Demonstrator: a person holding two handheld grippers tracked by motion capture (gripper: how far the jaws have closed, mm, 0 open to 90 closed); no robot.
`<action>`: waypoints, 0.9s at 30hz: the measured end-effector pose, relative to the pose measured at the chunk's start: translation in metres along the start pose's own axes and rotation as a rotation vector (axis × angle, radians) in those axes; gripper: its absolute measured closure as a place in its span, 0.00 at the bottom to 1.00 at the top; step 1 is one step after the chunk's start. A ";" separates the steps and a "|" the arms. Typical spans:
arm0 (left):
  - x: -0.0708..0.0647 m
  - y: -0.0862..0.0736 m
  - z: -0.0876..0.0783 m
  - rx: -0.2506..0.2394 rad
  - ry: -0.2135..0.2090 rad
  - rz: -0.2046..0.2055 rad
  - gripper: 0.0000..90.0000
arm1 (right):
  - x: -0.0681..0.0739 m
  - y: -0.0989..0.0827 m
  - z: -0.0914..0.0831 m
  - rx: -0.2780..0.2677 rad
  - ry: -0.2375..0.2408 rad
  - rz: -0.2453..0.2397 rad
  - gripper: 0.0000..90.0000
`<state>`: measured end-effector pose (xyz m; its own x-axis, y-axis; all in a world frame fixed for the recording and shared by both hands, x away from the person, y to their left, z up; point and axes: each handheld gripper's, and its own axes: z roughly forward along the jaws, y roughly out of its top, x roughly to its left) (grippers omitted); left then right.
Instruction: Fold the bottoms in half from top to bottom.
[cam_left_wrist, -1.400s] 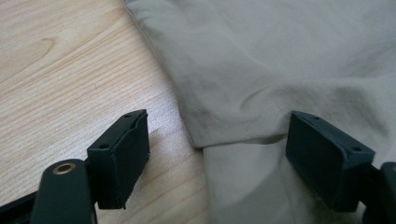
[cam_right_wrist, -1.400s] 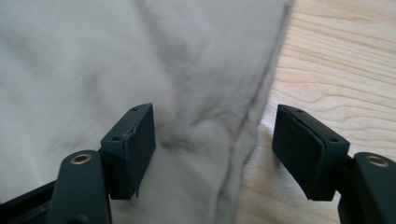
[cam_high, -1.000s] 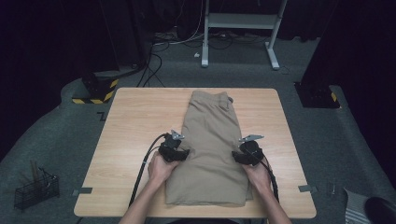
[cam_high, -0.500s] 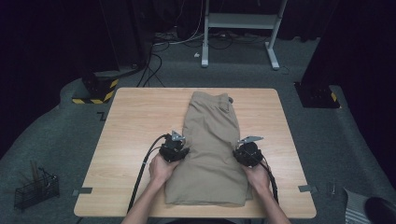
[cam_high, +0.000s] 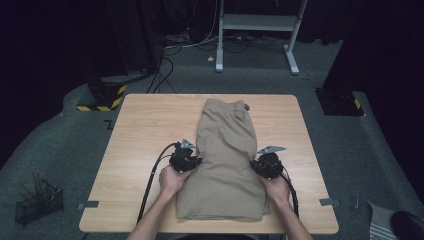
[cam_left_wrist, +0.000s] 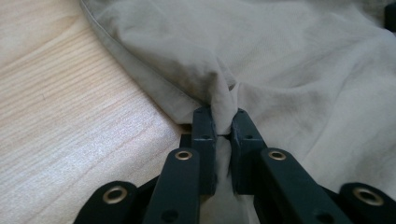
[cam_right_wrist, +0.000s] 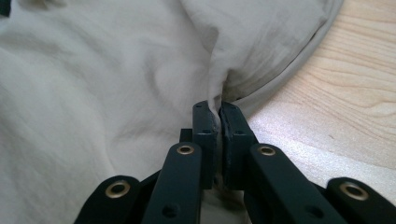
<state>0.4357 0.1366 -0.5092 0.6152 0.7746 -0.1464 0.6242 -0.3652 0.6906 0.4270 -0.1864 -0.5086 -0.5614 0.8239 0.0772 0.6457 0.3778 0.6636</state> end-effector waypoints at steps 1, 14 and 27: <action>0.001 0.000 -0.002 -0.009 -0.012 -0.005 0.93 | 0.000 0.000 -0.002 -0.009 0.001 -0.004 0.96; 0.004 0.006 -0.035 -0.140 -0.074 0.003 0.93 | 0.006 0.011 -0.034 -0.120 0.020 -0.052 0.96; 0.005 0.011 -0.056 -0.219 -0.120 -0.017 0.93 | 0.014 0.022 -0.062 -0.223 0.015 -0.108 0.96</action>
<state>0.4186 0.1659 -0.4628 0.6662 0.7084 -0.2332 0.5240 -0.2221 0.8223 0.4015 -0.1929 -0.4466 -0.6301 0.7765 0.0067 0.4522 0.3599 0.8161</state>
